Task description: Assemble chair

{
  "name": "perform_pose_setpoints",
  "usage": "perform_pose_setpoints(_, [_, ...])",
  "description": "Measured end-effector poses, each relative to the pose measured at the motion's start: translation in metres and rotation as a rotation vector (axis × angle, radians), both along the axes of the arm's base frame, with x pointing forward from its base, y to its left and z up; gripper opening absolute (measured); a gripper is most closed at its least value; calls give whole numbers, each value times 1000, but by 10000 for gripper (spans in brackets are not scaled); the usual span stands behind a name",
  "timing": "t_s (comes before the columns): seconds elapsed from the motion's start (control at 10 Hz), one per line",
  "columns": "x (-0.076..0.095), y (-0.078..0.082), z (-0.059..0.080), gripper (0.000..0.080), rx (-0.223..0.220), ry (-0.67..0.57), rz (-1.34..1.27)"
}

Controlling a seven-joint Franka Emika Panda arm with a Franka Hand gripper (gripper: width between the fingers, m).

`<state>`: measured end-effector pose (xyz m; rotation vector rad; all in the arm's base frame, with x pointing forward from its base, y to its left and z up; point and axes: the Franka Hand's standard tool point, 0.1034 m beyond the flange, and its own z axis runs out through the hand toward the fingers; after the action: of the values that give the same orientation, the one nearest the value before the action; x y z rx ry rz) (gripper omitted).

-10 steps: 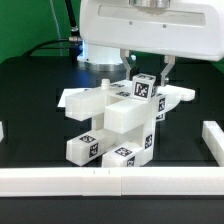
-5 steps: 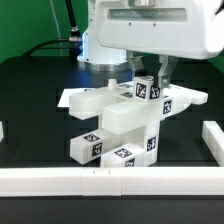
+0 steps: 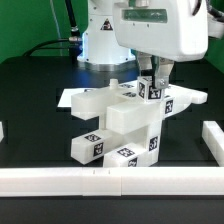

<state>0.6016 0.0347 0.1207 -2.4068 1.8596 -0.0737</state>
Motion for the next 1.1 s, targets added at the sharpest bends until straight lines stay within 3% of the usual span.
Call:
perform_pose_setpoints(0.2, [0,0,0,288,-2,0,15])
perform_pose_setpoints(0.3, [0,0,0,507,-5,-2,54])
perform_pose_setpoints(0.4, [0,-2,-1,507,-10,-4,92])
perform_pose_setpoints(0.5, [0,-3,-1,620,-16,-6,150])
perform_pose_setpoints(1.1, [0,-4,-1,649,-67,-26,637])
